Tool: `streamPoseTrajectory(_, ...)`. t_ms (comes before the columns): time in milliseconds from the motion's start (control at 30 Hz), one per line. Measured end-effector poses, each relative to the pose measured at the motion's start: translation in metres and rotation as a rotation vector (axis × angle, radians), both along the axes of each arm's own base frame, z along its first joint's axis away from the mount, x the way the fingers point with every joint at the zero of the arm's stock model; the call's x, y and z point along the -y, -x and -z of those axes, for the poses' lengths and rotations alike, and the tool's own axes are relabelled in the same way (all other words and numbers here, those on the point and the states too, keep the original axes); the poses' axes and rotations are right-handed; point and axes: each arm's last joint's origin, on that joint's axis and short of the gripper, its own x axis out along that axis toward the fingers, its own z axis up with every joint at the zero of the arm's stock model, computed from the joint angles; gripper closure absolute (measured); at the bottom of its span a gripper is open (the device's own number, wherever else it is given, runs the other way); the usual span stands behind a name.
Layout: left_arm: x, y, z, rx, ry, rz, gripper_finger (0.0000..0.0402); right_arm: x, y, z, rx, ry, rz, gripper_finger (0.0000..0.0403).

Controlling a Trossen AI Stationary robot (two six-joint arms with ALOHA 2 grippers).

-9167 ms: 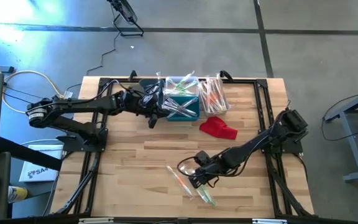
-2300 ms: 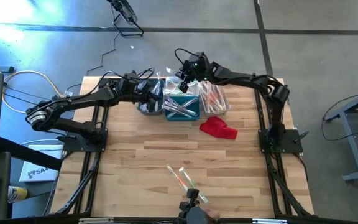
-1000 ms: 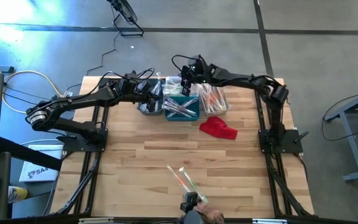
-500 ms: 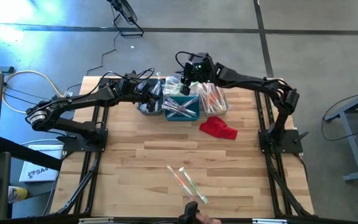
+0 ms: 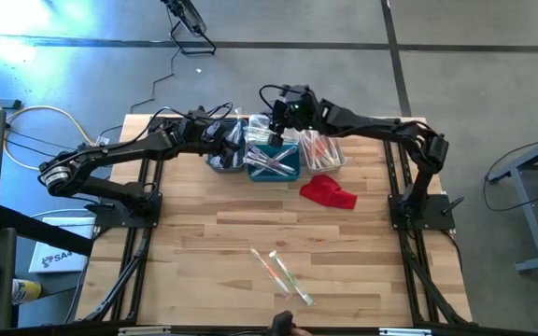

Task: Pick & Place Toothbrushes
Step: Put the green toothbrush into the transparent bin

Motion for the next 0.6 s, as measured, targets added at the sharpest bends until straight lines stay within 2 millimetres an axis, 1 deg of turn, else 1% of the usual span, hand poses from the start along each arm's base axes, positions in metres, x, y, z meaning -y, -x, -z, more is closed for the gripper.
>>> streamPoseTrajectory(300, 0.001, 0.002, 0.005, -0.047, 0.030, 0.000, 0.0402, -0.017, -0.007, 0.001, -0.005, -0.006, -0.043, 0.0341)
streamPoseTrajectory(600, 0.002, 0.002, 0.005, -0.050, 0.032, 0.000, 0.0402, -0.037, -0.015, 0.001, 0.022, -0.100, -0.046, 0.0360)
